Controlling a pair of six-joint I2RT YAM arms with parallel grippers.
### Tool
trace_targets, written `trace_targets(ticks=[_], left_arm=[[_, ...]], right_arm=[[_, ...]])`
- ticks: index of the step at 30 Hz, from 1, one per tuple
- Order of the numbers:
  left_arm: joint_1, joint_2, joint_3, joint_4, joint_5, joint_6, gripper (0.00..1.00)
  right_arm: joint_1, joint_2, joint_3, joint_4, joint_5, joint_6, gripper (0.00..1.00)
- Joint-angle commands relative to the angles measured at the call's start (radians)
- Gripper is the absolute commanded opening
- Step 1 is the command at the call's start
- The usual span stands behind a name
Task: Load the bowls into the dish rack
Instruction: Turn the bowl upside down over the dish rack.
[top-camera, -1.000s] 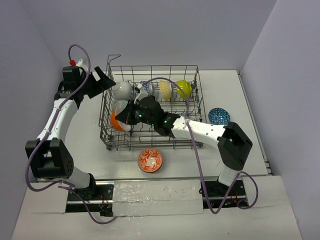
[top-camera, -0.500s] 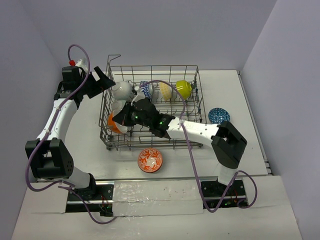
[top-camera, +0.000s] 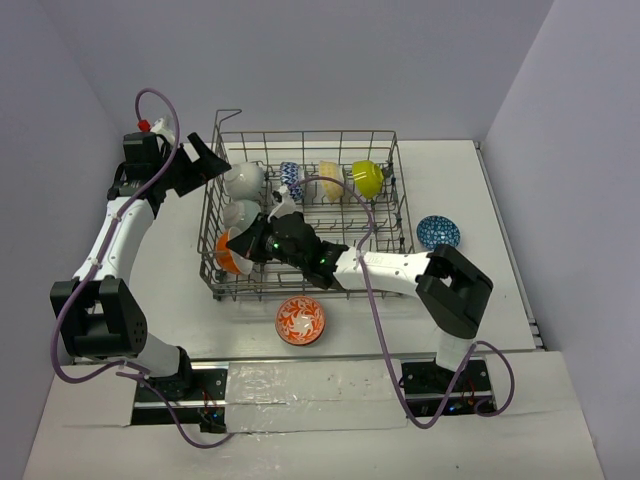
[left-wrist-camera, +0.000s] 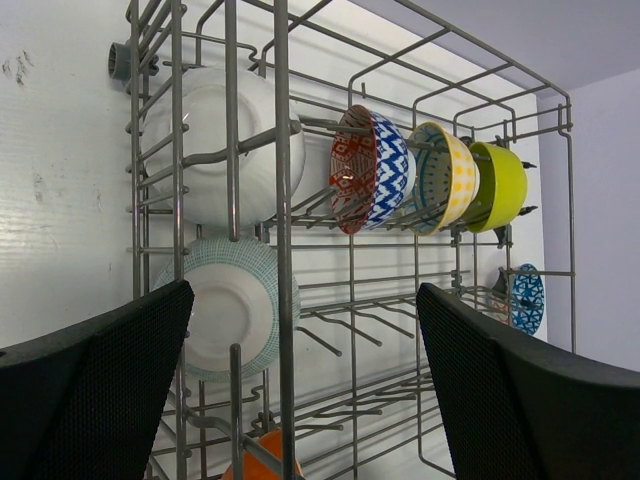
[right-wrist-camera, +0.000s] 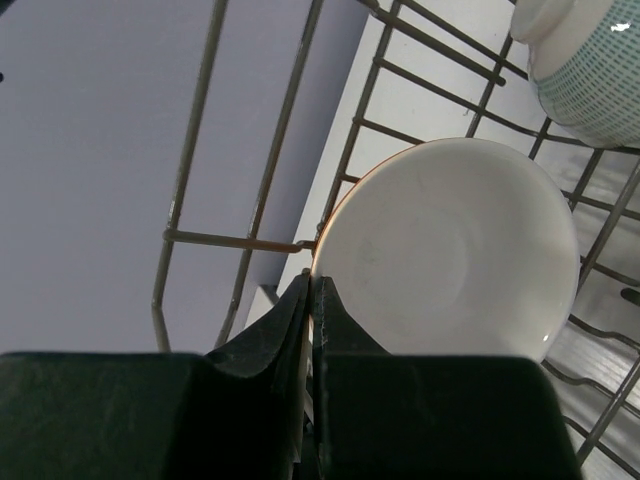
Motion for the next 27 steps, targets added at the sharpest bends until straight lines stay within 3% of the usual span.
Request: trace_targets(ticks=[1, 27], left_arm=[[0.005, -0.041, 0.033, 0.034, 0.026, -0.013, 0.99], [0.005, -0.033, 0.03, 0.038, 0.032, -0.018, 0.99]], right_arm=[[0.011, -0.007, -0.019, 0.163, 0.049, 0.047, 0.0], [0.019, 0.045, -0.142, 0.454, 0.059, 0.171, 0.0]])
